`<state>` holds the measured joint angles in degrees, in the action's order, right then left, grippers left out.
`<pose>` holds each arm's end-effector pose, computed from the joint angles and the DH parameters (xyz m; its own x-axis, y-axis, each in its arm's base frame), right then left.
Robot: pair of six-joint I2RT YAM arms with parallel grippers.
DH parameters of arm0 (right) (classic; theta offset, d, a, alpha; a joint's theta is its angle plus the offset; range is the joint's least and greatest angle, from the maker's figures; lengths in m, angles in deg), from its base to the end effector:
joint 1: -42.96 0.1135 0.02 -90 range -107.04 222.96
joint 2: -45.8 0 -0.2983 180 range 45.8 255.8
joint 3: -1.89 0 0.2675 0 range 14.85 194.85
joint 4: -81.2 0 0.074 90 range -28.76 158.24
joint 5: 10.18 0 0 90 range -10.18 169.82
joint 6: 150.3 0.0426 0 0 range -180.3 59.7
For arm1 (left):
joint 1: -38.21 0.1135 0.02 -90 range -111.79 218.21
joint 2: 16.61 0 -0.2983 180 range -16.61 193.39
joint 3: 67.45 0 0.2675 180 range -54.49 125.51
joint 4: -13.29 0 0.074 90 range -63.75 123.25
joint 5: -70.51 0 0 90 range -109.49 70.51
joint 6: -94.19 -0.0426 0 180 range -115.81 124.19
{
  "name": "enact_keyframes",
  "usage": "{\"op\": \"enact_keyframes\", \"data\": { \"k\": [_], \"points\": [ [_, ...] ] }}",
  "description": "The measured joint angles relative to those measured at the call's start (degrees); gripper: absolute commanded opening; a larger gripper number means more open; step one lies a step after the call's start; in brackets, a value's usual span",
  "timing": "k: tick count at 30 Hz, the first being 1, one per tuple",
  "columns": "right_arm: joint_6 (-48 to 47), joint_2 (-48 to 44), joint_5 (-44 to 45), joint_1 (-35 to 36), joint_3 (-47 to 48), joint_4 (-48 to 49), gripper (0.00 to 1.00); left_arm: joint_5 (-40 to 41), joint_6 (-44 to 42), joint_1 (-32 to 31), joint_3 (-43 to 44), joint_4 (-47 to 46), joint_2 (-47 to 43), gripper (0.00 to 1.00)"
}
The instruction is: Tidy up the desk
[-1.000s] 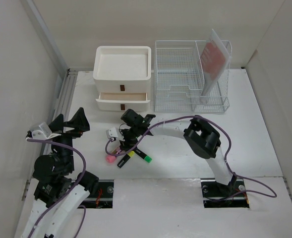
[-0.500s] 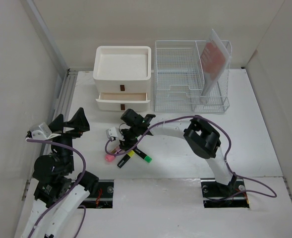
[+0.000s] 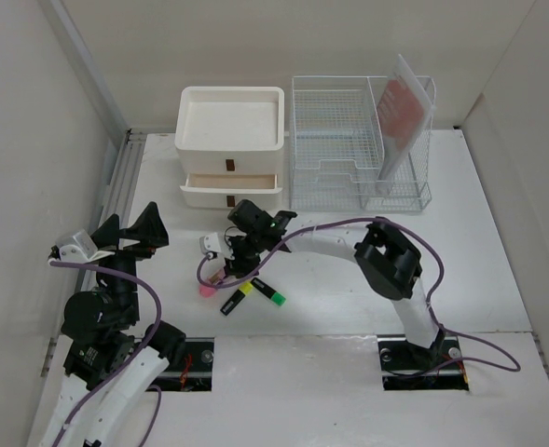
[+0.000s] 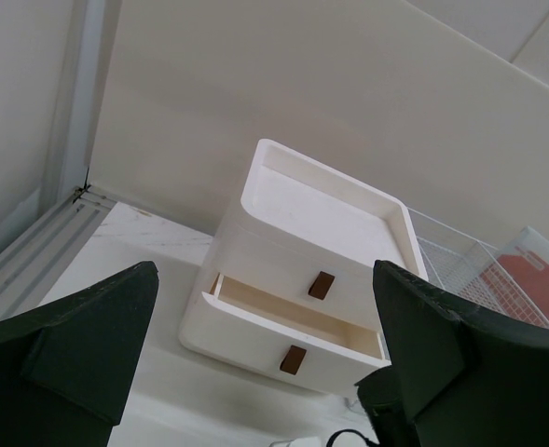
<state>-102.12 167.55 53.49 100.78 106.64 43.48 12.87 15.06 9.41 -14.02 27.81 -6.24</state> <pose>0.2490 0.4312 0.1974 0.2728 -0.6886 -0.6719 -0.9569 -0.2666 -0.1153 0.0273 0.0110 0.4024 0.4121 -0.4083 -0.8145 0.0739 0.9060 -0.4168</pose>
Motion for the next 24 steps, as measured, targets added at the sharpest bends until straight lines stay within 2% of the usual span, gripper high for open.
{"op": "enact_keyframes", "data": {
  "k": [11, 24],
  "points": [
    [1.1, -8.8, 4.2, 0.0, 0.0, -0.1, 0.07, 0.1, 0.0, 0.0, 0.0, 0.0, 0.0, 1.00],
    [1.8, -9.4, 5.8, 0.0, -1.5, -0.7, 0.06, 0.1, 0.0, 0.0, 0.0, 0.0, 0.0, 1.00]
  ]
}}
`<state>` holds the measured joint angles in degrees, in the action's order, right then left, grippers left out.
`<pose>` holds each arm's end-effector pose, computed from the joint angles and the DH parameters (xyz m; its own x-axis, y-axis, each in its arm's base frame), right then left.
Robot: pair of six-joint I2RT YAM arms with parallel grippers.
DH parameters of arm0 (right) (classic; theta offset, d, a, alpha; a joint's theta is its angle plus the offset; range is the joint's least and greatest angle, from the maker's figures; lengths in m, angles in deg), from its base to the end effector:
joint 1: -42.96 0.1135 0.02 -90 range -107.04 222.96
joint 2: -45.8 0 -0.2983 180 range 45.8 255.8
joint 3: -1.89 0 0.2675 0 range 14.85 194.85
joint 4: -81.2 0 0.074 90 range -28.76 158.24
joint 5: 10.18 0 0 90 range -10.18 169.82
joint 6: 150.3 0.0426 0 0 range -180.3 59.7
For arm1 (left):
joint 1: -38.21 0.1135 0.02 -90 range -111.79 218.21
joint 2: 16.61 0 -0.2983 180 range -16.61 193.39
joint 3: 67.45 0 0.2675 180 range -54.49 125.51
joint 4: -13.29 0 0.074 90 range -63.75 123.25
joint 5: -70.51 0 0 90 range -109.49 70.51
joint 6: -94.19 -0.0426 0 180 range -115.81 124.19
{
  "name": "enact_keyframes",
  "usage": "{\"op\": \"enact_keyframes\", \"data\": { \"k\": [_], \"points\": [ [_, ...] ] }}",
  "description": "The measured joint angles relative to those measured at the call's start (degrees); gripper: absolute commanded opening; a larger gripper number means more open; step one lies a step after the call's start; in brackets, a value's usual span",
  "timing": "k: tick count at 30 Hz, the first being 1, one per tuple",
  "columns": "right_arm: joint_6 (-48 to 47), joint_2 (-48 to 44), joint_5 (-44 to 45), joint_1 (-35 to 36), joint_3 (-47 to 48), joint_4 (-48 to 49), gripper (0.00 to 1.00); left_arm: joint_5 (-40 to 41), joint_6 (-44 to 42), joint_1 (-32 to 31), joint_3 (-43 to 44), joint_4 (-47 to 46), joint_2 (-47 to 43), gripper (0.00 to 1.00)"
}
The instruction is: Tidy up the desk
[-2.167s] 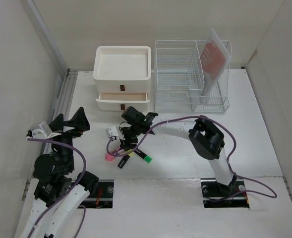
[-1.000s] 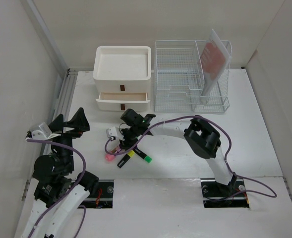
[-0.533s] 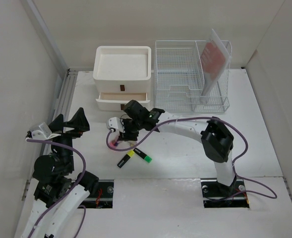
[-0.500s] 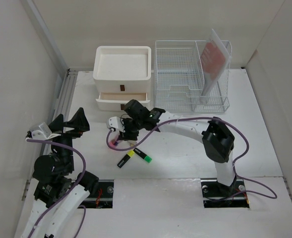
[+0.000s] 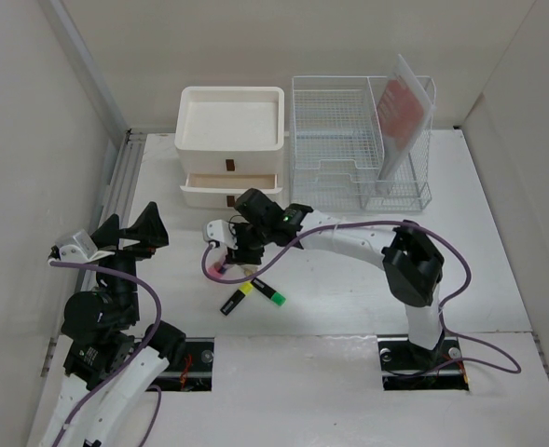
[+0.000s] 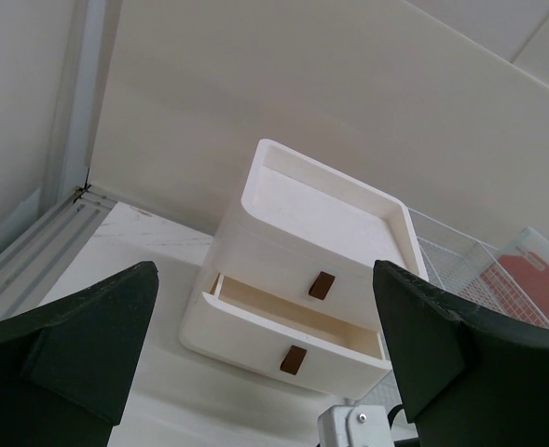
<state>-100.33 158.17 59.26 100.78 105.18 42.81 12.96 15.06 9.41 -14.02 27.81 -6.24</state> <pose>0.2401 0.4097 0.2632 0.2905 -0.6691 -0.6841 -0.9560 -0.1732 -0.2366 0.0273 0.0111 0.4024 0.4124 -0.4083 -0.8144 0.0725 0.9058 -0.4174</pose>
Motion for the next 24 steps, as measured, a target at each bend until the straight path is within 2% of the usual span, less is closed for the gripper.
{"op": "enact_keyframes", "data": {
  "k": [14, 24],
  "points": [
    [0.2, -4.8, 3.8, 0.0, 0.2, -0.1, 0.03, 0.3, 0.0, 0.0, 0.0, 0.0, 0.0, 1.00],
    [0.8, -8.8, 9.1, -0.1, 3.8, -1.0, 0.02, 0.6, 0.0, 0.0, 0.0, 0.0, 0.0, 1.00]
  ]
}}
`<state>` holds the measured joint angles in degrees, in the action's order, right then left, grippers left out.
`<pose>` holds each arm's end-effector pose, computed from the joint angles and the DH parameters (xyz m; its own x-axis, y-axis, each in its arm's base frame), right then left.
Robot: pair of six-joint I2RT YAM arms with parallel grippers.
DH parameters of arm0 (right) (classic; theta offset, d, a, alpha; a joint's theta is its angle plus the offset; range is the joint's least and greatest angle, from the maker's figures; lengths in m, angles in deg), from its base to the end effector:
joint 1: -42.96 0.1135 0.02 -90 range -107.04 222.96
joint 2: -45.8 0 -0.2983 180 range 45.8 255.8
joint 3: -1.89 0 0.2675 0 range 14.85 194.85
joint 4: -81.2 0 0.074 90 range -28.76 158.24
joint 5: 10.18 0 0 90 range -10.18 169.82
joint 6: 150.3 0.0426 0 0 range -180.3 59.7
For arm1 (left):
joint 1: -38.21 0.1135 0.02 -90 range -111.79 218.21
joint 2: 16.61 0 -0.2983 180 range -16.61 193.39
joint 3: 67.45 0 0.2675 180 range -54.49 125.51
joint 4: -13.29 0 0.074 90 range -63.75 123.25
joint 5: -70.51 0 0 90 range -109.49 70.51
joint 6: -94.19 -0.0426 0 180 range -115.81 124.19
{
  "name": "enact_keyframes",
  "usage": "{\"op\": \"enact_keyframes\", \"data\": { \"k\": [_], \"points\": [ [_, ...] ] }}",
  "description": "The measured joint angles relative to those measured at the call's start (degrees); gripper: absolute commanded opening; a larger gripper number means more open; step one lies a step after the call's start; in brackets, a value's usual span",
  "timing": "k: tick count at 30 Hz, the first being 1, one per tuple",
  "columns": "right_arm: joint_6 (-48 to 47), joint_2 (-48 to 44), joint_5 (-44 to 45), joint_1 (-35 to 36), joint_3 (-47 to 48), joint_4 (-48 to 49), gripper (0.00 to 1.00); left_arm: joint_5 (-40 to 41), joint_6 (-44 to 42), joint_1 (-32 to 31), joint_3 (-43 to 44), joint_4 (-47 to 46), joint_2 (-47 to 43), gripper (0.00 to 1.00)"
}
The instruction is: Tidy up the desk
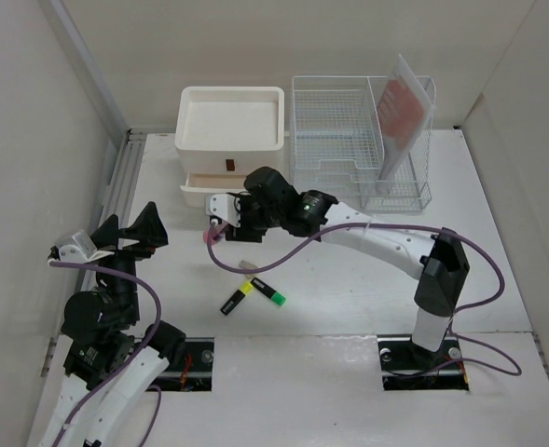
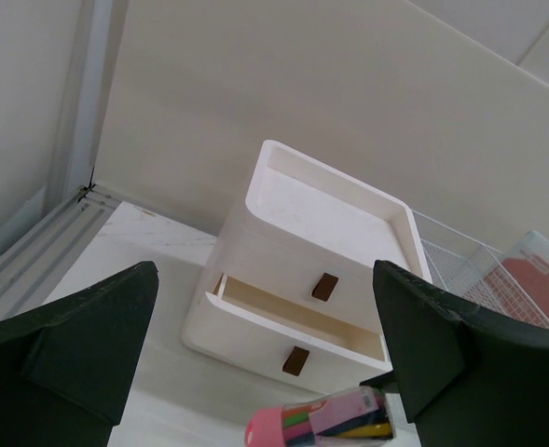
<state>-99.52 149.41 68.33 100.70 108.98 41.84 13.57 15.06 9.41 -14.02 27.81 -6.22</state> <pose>0.2335 0.3859 0.3518 0.3361 -0.6284 -0.7015 -0.9065 -0.0139 -0.4219 0.0274 0.0115 0.4022 0.4140 -0.4079 -0.8138 0.0629 0.9046 -0.4215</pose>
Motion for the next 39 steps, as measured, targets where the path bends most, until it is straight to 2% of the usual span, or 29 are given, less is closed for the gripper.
{"op": "enact_keyframes", "data": {
  "k": [6, 18, 29, 39],
  "points": [
    [0.7, -1.3, 1.6, -2.2, 4.6, -0.2, 0.01, 0.2, 0.0, 0.0, 0.0, 0.0, 0.0, 1.00],
    [4.0, -0.1, 2.0, -12.4, 15.1, -0.7, 0.01, 0.3, 0.0, 0.0, 0.0, 0.0, 0.5, 1.00],
    [4.9, 6.4, 0.9, -12.7, 16.9, -2.7, 0.01, 0.3, 0.0, 0.0, 0.0, 0.0, 0.5, 1.00],
    [6.0, 8.7, 1.5, -12.7, 18.3, -3.3, 0.01, 0.4, 0.0, 0.0, 0.0, 0.0, 0.5, 1.00]
  ]
}}
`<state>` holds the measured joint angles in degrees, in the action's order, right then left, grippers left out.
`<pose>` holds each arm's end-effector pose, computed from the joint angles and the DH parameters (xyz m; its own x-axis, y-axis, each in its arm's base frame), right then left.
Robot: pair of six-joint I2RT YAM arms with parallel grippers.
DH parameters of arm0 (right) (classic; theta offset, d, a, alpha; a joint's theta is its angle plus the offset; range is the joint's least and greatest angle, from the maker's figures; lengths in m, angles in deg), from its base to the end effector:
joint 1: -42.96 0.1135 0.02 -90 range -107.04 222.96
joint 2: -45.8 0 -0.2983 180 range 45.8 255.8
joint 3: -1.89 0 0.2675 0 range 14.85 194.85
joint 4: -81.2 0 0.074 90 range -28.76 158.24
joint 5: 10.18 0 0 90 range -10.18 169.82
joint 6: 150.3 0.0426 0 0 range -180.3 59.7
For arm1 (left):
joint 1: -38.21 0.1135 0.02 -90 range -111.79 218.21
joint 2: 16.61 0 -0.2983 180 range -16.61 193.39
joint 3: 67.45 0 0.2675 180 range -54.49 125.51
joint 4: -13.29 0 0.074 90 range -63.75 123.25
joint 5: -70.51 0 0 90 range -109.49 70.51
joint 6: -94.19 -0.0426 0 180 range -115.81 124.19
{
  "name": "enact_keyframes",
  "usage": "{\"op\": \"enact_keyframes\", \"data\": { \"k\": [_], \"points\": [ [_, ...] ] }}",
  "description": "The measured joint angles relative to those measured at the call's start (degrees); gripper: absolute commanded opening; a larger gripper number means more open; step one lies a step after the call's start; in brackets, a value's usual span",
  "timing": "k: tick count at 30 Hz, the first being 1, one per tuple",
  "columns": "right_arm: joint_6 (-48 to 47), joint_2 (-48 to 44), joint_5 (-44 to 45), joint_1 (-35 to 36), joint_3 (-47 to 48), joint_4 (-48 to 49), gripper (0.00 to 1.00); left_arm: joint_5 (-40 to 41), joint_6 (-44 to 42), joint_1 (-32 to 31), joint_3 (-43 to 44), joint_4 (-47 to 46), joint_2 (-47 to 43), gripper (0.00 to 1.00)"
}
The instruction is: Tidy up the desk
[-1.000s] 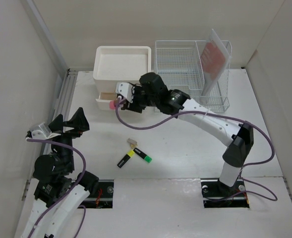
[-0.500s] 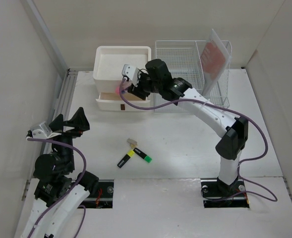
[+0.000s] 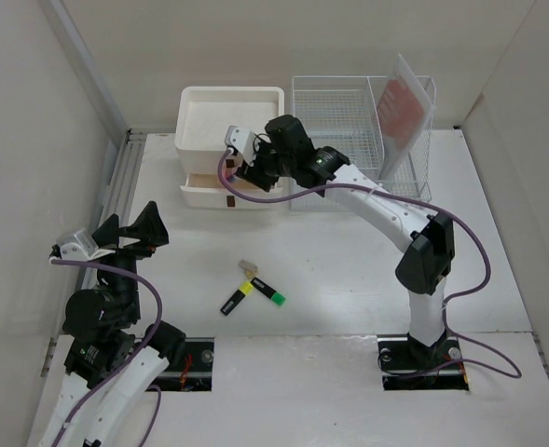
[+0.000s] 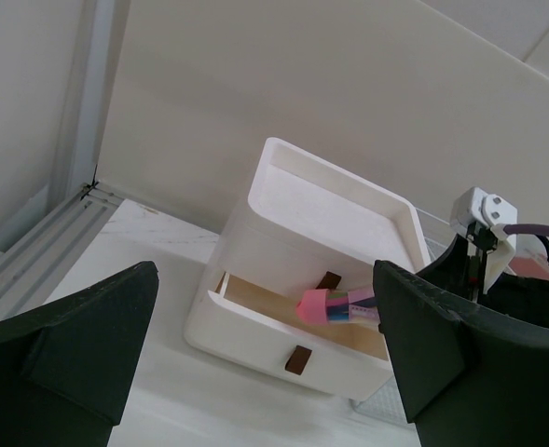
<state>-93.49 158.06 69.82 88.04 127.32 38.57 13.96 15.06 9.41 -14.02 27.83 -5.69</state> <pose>0.3439 0.3553 0.3935 0.1496 -0.6135 -0.7754 -0.8630 0.3017 -0.4052 0.0297 0.0104 0.4021 0.4083 -0.4040 -0.8186 0.0533 0.9058 -0.4204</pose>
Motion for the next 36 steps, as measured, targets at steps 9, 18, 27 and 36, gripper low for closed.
{"op": "enact_keyframes", "data": {
  "k": [9, 18, 27, 36],
  "points": [
    [0.6, 2.7, 0.7, 0.0, 1.4, 0.0, 0.01, 0.0, 0.0, 0.0, 0.0, 0.0, 0.0, 1.00],
    [1.4, 3.9, 2.0, 0.0, 1.4, 0.0, 0.11, 0.0, 0.0, 0.0, 0.0, 0.0, 0.0, 1.00],
    [1.6, 3.9, 2.2, 0.0, 1.4, 0.0, 0.55, 0.0, 0.0, 0.0, 0.0, 0.0, 0.0, 1.00],
    [1.7, 3.9, 2.6, 0.5, 1.4, 0.5, 0.72, 0.0, 0.0, 0.0, 0.0, 0.0, 0.0, 1.00]
  ]
}}
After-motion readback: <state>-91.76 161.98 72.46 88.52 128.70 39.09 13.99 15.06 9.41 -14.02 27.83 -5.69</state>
